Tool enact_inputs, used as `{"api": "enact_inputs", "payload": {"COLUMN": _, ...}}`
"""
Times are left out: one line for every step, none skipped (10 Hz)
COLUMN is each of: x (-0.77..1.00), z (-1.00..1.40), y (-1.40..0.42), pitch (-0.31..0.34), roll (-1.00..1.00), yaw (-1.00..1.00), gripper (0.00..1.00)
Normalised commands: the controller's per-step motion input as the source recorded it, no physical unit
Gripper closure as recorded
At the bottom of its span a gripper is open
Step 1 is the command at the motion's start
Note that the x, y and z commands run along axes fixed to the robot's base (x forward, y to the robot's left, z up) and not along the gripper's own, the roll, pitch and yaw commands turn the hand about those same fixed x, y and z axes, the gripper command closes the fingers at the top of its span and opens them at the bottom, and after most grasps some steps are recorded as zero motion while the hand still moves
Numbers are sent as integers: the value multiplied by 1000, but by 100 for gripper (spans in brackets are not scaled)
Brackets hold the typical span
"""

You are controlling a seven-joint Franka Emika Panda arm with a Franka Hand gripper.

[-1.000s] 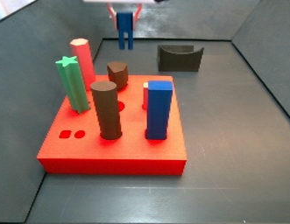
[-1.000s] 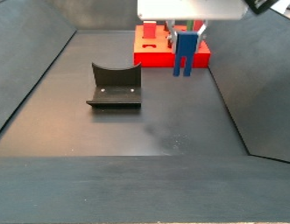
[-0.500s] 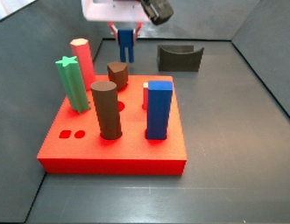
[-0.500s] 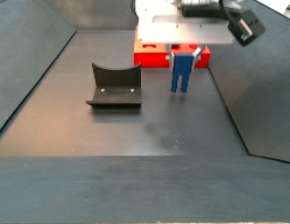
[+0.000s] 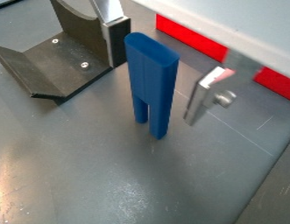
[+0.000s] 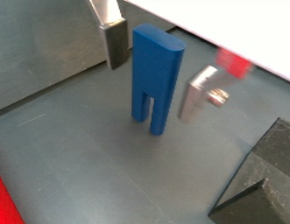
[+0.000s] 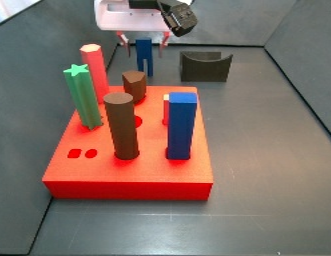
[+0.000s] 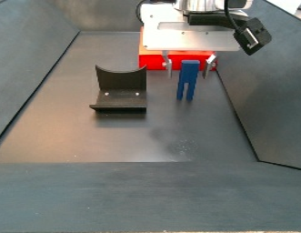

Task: Pick up the square-circle object. Move up. Rotate the square-circle object. Place the square-circle object on the fixture. Regrasp the square-circle object. Move to above the board. Insert the square-circle object.
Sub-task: Rotate the square-circle object.

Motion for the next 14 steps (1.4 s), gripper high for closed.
{"api": "enact_inputs", "payload": {"x": 1, "z": 1, "y": 10, "pitch": 1, "roll": -228, "yaw": -10, "gripper": 0}}
{"api": "enact_inputs", "payload": {"x": 0, "z": 0, "y": 11, "pitch": 1, "roll": -228, "yaw": -10, "gripper": 0}}
{"api": "enact_inputs", "payload": {"x": 0, "z": 0, "y": 12, "pitch": 1, "roll": -228, "yaw": -10, "gripper": 0}}
{"api": "enact_inputs", "payload": {"x": 0, "z": -1, "y": 12, "pitch": 2, "roll": -228, "yaw": -10, "gripper": 0}}
{"api": "enact_inputs", "payload": {"x": 0, "z": -1, "y": 13, "pitch": 2, "roll": -227, "yaw": -10, "gripper": 0}}
{"api": "enact_inputs", "payload": {"x": 0, "z": -1, "y": 13, "pitch": 2, "roll": -227, "yaw": -10, "gripper": 0}}
{"api": "enact_inputs", "payload": {"x": 0, "z": -1, "y": 13, "pitch": 2, "roll": -227, "yaw": -10, "gripper": 0}}
{"api": "enact_inputs", "payload": {"x": 0, "z": -1, "y": 13, "pitch": 2, "roll": -227, "yaw": -10, "gripper": 0}}
{"api": "enact_inputs", "payload": {"x": 0, "z": -1, "y": 13, "pitch": 2, "roll": -227, "yaw": -10, "gripper": 0}}
{"api": "enact_inputs", "payload": {"x": 0, "z": -1, "y": 13, "pitch": 2, "roll": -227, "yaw": -10, "gripper": 0}}
{"api": "enact_inputs", "payload": {"x": 0, "z": -1, "y": 13, "pitch": 2, "roll": -227, "yaw": -10, "gripper": 0}}
{"api": "enact_inputs", "payload": {"x": 0, "z": -1, "y": 13, "pitch": 2, "roll": -227, "yaw": -10, "gripper": 0}}
{"api": "enact_inputs", "payload": {"x": 0, "z": -1, "y": 13, "pitch": 2, "roll": -227, "yaw": -10, "gripper": 0}}
{"api": "enact_inputs", "payload": {"x": 0, "z": -1, "y": 13, "pitch": 2, "roll": -227, "yaw": -10, "gripper": 0}}
